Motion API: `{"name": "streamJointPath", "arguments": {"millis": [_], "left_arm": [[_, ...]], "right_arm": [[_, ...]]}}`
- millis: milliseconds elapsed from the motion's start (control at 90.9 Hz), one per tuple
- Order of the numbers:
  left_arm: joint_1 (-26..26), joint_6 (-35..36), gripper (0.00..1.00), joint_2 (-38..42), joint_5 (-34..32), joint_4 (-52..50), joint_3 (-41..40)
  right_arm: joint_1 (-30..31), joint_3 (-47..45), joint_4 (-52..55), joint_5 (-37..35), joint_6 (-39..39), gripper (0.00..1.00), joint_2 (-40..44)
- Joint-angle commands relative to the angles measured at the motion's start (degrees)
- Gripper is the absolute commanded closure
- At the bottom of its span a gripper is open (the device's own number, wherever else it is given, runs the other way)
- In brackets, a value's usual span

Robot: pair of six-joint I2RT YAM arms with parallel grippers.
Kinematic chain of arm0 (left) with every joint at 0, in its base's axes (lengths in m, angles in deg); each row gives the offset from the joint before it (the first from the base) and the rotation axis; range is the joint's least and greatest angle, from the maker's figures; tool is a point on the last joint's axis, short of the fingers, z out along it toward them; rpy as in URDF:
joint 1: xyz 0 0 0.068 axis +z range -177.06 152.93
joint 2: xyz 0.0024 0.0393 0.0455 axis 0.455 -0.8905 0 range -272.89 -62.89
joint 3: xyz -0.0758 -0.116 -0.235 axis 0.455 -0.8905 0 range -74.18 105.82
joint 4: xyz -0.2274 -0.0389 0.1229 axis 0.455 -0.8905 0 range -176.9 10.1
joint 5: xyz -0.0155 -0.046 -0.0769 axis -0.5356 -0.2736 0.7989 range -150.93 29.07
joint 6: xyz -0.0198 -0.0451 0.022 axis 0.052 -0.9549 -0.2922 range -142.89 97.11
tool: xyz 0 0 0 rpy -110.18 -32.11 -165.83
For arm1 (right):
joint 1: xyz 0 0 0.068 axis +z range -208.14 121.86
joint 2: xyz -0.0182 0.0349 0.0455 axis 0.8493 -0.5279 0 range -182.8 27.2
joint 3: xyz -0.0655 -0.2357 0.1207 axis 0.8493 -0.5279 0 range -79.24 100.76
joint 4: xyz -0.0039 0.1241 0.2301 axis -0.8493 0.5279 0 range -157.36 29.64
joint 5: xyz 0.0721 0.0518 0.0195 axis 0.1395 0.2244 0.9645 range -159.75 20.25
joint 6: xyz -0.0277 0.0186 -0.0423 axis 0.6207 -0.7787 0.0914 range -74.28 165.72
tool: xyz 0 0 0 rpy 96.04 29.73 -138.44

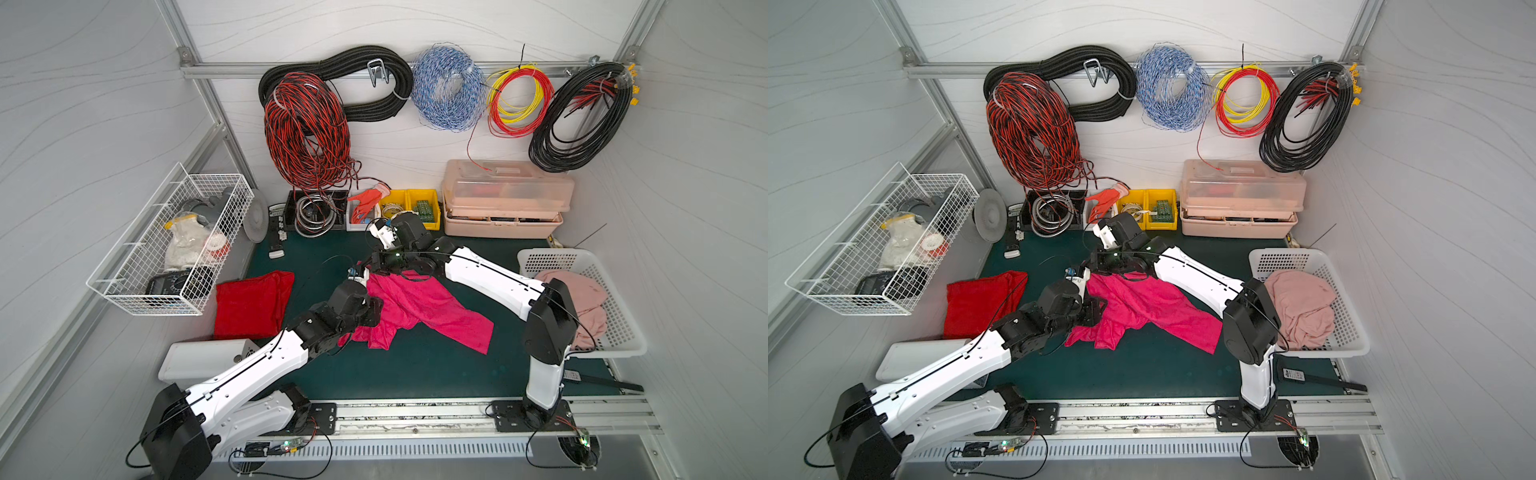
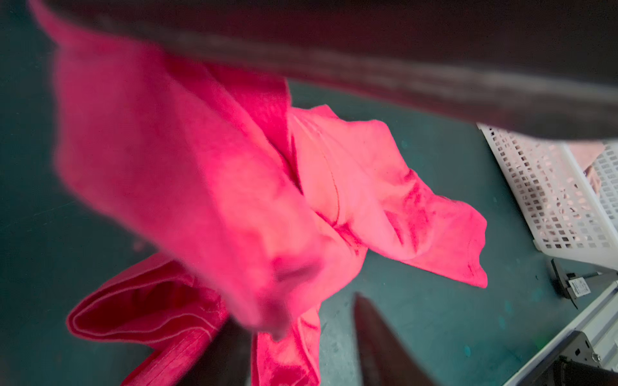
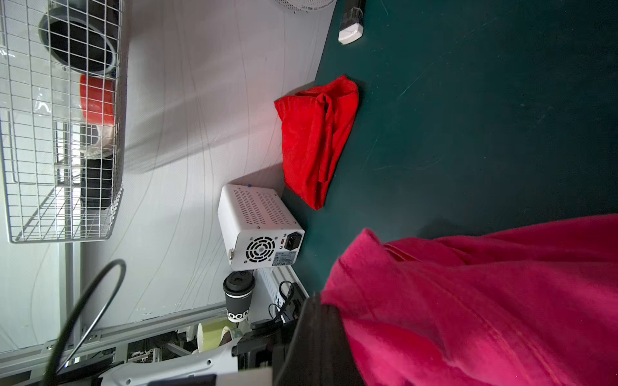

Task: Fold and stack t-shirts
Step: Flatten out the T-shirt at the center of the board.

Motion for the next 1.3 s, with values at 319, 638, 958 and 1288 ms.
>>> {"name": "streamJointPath", "arguments": {"millis": [319, 638, 958, 1288], "left_arm": [[0.23, 10.20, 1.00, -3.26, 0.16, -8.54, 22.31], [0.94, 15.38, 1.00, -19.94, 3.88, -14.86, 49.05], [3.63, 15.94, 1.00, -33.82, 6.63, -28.64, 78.66], [3.83, 15.26, 1.00, -29.60, 7.57, -27.43, 72.48]], "right_arm": [[-10.76, -13.27, -4.44, 1.92, 0.03, 1.00, 10.75], [-17.68, -22.58, 4.86, -5.47, 2.18, 0.01, 19.80], [-17.48, -48.00, -6.02, -7.53, -3.81, 0.04, 35.56], [-12.93, -44.86, -3.45, -12.13, -0.40, 0.04, 26.64]]}}
